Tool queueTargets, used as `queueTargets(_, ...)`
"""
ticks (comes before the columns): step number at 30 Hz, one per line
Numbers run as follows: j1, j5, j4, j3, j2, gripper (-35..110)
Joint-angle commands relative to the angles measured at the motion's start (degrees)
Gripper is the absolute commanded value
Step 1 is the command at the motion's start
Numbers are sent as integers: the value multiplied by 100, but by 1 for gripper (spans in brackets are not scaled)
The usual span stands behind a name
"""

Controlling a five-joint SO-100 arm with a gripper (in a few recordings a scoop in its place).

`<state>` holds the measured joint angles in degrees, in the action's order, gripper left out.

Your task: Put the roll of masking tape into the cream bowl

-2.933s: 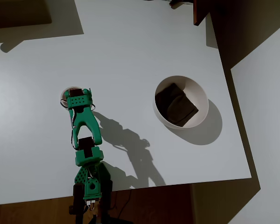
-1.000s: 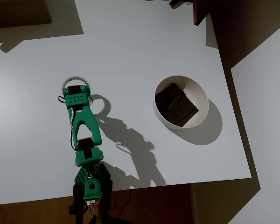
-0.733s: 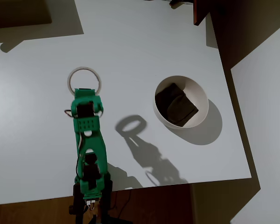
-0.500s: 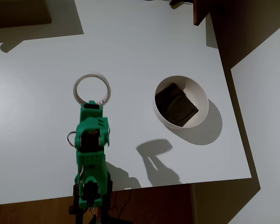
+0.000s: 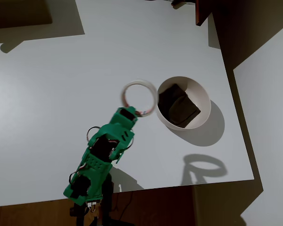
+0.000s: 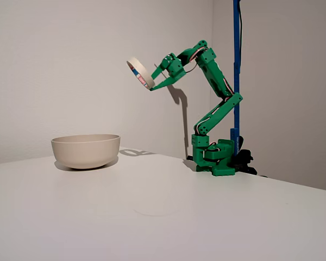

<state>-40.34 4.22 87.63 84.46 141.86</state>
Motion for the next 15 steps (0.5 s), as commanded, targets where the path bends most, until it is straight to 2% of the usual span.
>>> queueTargets(1,-703,105,-387,-861,-589,-8)
queueTargets(6,-1099,185,-325,-2127,-2048,-8)
queueTargets(15,-1090,185,-70,-4878,-4720,-8)
